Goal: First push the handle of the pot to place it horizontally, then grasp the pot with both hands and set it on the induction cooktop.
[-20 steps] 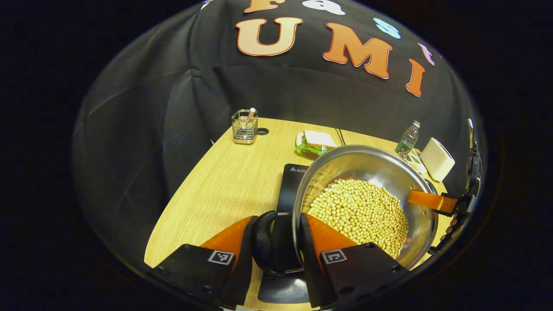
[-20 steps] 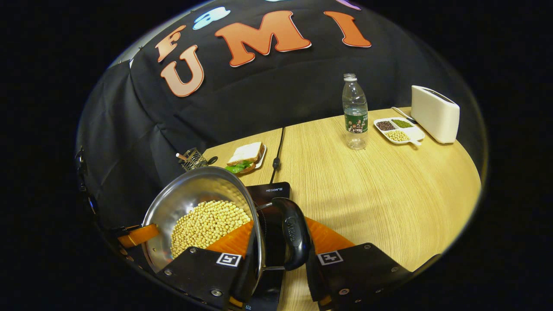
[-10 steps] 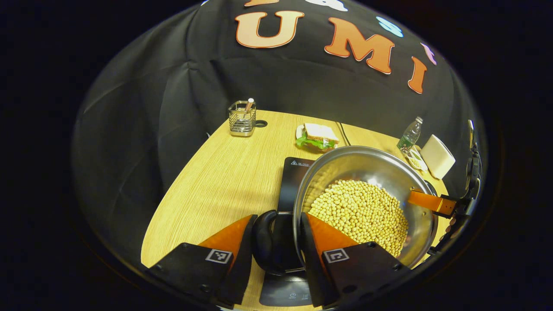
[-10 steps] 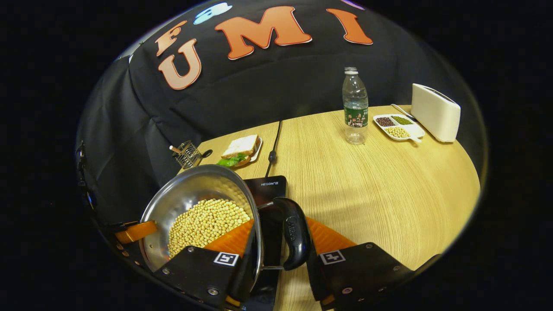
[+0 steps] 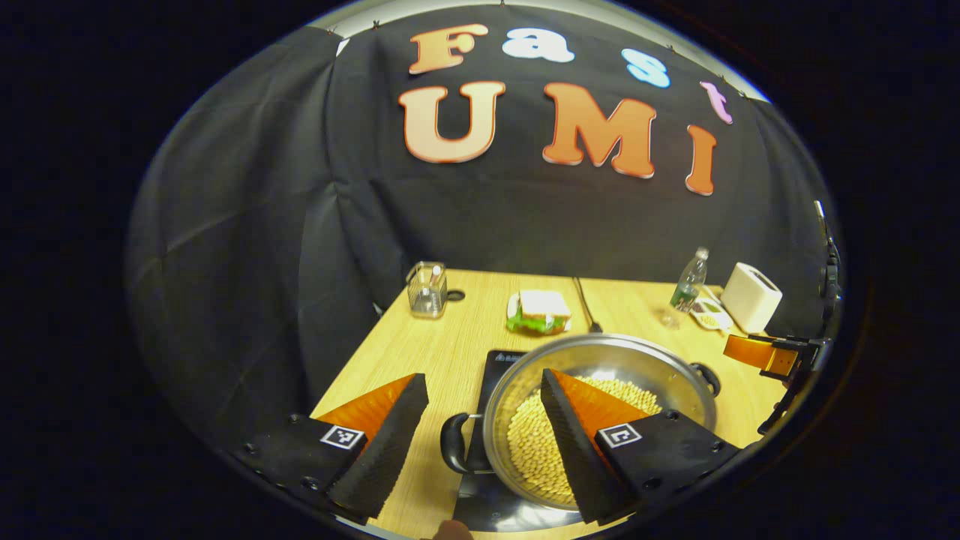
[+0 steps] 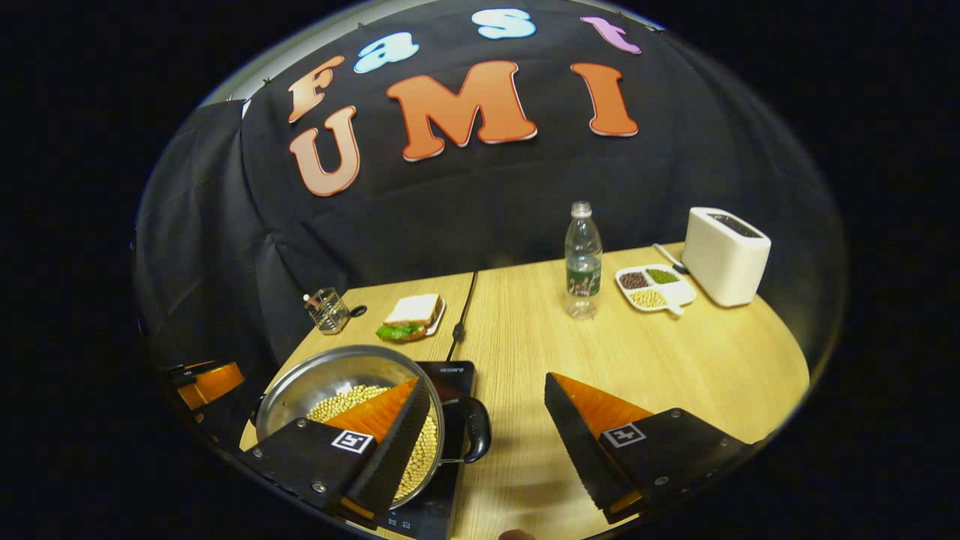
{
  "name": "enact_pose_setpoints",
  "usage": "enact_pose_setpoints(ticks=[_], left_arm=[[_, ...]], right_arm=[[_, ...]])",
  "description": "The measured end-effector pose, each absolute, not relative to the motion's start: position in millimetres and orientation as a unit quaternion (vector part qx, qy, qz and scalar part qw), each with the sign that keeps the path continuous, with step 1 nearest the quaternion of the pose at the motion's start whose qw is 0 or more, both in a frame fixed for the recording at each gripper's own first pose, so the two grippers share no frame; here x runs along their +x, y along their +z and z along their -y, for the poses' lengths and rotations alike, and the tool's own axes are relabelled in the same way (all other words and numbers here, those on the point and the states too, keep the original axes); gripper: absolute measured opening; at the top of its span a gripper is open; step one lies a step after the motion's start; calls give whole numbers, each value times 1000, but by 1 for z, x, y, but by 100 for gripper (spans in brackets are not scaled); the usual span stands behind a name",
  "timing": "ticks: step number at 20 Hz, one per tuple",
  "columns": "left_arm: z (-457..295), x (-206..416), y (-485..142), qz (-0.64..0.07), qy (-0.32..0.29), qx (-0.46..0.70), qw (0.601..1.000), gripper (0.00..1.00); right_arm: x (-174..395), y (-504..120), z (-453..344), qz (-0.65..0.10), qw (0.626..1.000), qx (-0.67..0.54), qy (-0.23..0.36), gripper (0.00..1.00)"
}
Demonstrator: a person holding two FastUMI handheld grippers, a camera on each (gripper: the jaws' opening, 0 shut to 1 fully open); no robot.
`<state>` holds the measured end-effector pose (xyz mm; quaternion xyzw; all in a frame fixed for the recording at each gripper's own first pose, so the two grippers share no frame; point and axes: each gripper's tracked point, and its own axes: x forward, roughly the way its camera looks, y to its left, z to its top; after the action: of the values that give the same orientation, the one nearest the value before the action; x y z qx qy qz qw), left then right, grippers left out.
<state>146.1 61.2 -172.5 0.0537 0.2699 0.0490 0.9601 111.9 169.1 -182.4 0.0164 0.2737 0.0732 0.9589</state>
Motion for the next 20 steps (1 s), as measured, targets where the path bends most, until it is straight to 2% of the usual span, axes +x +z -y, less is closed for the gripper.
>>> enact_pose_setpoints(ticks=[7, 12, 13, 14, 20], left_arm=[[-2, 127, -43, -144, 9, 59, 988, 98], [40, 83, 29, -83, -22, 43, 995, 96], [43, 77, 38, -77, -24, 36, 996, 97], [48, 72, 46, -71, -26, 30, 997, 97], [65, 45, 83, -18, -26, 68, 997, 97]], right_arm=[[88, -67, -136, -160, 984, -16, 72, 95], [62, 2, -114, -81, 994, -30, 68, 95], [55, 11, -110, -73, 995, -29, 68, 100], [46, 19, -108, -67, 995, -27, 69, 95], [9, 65, -92, -15, 997, -29, 68, 95]])
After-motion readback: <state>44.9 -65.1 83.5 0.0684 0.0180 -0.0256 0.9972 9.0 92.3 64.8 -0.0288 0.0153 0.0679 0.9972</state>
